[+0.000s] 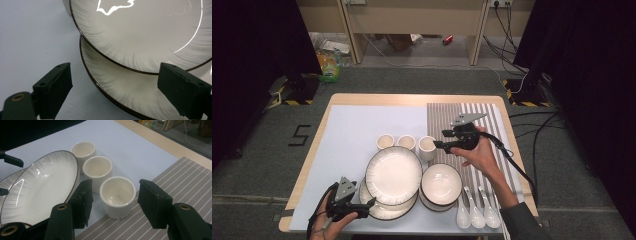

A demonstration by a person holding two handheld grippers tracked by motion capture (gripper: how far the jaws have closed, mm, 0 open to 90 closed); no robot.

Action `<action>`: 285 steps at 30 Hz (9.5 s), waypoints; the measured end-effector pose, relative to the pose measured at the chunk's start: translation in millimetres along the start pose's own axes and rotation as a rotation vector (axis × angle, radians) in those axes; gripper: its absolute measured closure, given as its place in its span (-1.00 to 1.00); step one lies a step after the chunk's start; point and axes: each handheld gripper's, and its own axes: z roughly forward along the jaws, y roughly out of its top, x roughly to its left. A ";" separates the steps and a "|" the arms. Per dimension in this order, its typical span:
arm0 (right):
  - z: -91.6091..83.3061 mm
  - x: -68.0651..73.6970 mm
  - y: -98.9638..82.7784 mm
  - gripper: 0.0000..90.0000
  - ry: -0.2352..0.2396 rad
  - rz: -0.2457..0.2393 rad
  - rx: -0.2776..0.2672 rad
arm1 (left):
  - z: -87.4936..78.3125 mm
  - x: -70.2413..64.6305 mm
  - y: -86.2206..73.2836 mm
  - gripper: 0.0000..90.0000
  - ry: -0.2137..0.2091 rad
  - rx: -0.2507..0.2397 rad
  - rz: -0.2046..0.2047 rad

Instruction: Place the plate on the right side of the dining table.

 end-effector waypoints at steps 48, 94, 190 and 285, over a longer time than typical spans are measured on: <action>77.3 17.3 28.5 0.51 0.205 -0.044 0.165 | 21.9 -1.7 13.3 -0.71 0.003 0.021 0.020; 100.7 32.4 62.4 0.83 0.234 -0.026 0.227 | 22.9 -4.6 11.7 -0.64 0.030 0.007 0.024; -76.8 -98.8 58.7 0.81 -0.061 0.298 0.036 | 2.6 -1.4 95.7 -0.58 -0.070 -0.132 0.102; -17.2 -159.5 -114.6 0.63 -0.192 0.531 0.304 | 9.5 73.6 -29.9 -0.67 0.085 0.054 -0.101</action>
